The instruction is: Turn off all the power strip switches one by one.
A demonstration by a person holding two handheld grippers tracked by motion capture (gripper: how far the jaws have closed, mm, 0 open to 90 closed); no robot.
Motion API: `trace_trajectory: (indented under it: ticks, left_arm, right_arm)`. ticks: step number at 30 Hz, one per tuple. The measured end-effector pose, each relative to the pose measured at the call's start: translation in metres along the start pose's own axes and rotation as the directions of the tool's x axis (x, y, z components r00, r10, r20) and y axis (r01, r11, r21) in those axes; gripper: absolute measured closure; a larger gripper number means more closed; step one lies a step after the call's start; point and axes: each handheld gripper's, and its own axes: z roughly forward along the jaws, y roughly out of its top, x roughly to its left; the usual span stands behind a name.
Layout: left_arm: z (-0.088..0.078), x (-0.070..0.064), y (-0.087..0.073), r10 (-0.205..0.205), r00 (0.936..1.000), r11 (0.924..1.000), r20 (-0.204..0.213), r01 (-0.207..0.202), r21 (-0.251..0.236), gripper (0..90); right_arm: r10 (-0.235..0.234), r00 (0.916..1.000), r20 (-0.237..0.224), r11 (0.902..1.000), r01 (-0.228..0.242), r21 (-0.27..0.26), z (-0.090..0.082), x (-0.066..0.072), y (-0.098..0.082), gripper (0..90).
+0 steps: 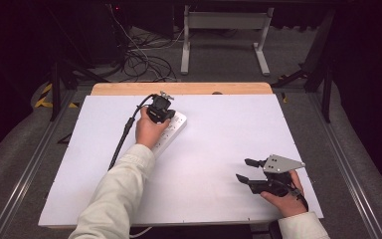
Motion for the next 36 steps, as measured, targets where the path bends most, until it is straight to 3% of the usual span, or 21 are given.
trace_trajectory:
  ticks: [5, 7, 16, 20, 36]
  left_arm:
    - [0.001, 0.0, -0.001, -0.005, 1.0, 1.0, -0.001, 0.005, 0.002, 90.0]
    - [0.002, 0.0, -0.002, -0.024, 0.9997, 0.9997, 0.004, 0.024, 0.002, 90.0]
    - [0.001, -0.001, -0.002, -0.014, 0.9998, 0.9999, -0.012, 0.014, 0.01, 90.0]
    - [0.002, -0.002, -0.001, -0.035, 0.9993, 0.9993, -0.015, 0.035, 0.014, 90.0]
    - [0.002, -0.011, 0.0, 0.005, 0.9963, 0.9996, -0.086, -0.003, 0.03, 90.0]
  right_arm:
    - [0.0, 1.0, -0.001, 1.0, 0.0, 0.001, 0.0, 0.001, 0.0, 39.5]
    - [0.001, 1.0, -0.001, 1.0, -0.001, 0.002, 0.0, 0.001, 0.0, 39.5]
    - [0.002, 1.0, -0.001, 1.0, -0.002, 0.001, 0.0, 0.001, 0.0, 39.5]
    - [0.001, 1.0, -0.005, 1.0, -0.001, 0.006, 0.001, 0.002, 0.0, 39.5]
    - [0.002, 1.0, -0.007, 1.0, -0.002, 0.008, 0.001, 0.002, -0.001, 39.5]
